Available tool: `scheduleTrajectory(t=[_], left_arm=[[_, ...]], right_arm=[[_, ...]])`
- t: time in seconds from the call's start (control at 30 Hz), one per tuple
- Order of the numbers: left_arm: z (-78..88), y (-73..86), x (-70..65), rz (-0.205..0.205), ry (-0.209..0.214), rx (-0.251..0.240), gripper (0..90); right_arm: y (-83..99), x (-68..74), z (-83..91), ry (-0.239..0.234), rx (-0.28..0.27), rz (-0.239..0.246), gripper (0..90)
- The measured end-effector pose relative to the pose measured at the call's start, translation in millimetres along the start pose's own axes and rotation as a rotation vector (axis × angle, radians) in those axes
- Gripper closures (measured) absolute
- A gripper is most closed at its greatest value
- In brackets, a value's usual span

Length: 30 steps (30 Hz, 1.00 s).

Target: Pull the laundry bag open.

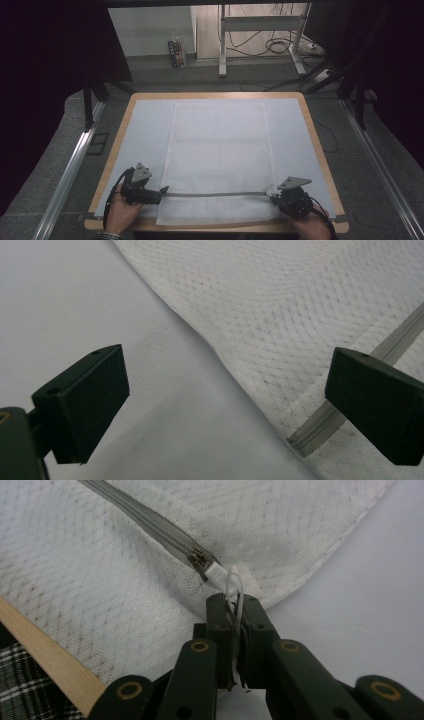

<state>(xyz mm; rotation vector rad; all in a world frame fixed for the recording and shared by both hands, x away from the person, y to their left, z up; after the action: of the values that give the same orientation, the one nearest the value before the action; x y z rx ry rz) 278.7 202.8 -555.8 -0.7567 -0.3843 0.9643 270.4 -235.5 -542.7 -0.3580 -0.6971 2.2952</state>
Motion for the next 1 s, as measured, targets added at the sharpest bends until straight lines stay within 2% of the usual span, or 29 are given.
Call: scheduleTrajectory(t=[0.03,0.07,0.17,0.3,0.43,0.6,0.7,0.8,1.0], left_arm=[[0.5,-0.6,-0.2,0.003,0.004,-0.002,4.3],[0.8,-1.1,-0.4,0.006,0.006,-0.002,4.6],[1.3,-1.8,-1.0,0.009,0.011,-0.005,4.8],[1.1,-1.7,-1.1,0.007,0.007,0.0,4.8],[1.3,-2.9,-1.8,0.016,0.017,-0.002,4.9],[2.4,-11.9,-9.2,0.049,0.08,-0.025,4.9],[2.0,-26.7,-20.5,0.057,0.145,-0.056,5.5],[-3.8,-46.0,-37.5,0.021,0.194,-0.07,6.7],[-25.3,-84.7,-78.6,-0.1,0.27,-0.063,7.0]], right_arm=[[0.0,-0.1,0.3,-0.002,-0.002,0.004,84.9],[-0.8,0.6,2.0,0.007,-0.016,0.027,84.9],[-2.5,0.7,5.1,0.013,-0.043,0.039,84.9],[-5.3,-1.8,13.0,0.013,-0.111,0.032,84.9],[-7.6,-1.4,17.8,0.015,-0.146,0.042,84.9],[-9.1,1.0,19.5,0.024,-0.161,0.075,84.8],[-10.2,1.7,21.6,0.031,-0.178,0.093,84.8],[-10.6,1.8,22.2,0.034,-0.185,0.108,84.7],[-11.2,0.9,26.0,0.022,-0.217,0.102,84.7]])
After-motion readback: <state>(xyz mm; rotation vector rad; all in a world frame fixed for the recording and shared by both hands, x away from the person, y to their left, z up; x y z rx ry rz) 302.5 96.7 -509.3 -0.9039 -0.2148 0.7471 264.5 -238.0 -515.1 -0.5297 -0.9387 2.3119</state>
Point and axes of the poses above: each handheld gripper's, and its own axes: z roughly backward along the jaws, y roughly out of its underside, x roughly to its left, the point moved 4 cm from there along -z, roughly forward along the jaws, and after that the axes turned 4 degrees about z, right-handed, at the moved point
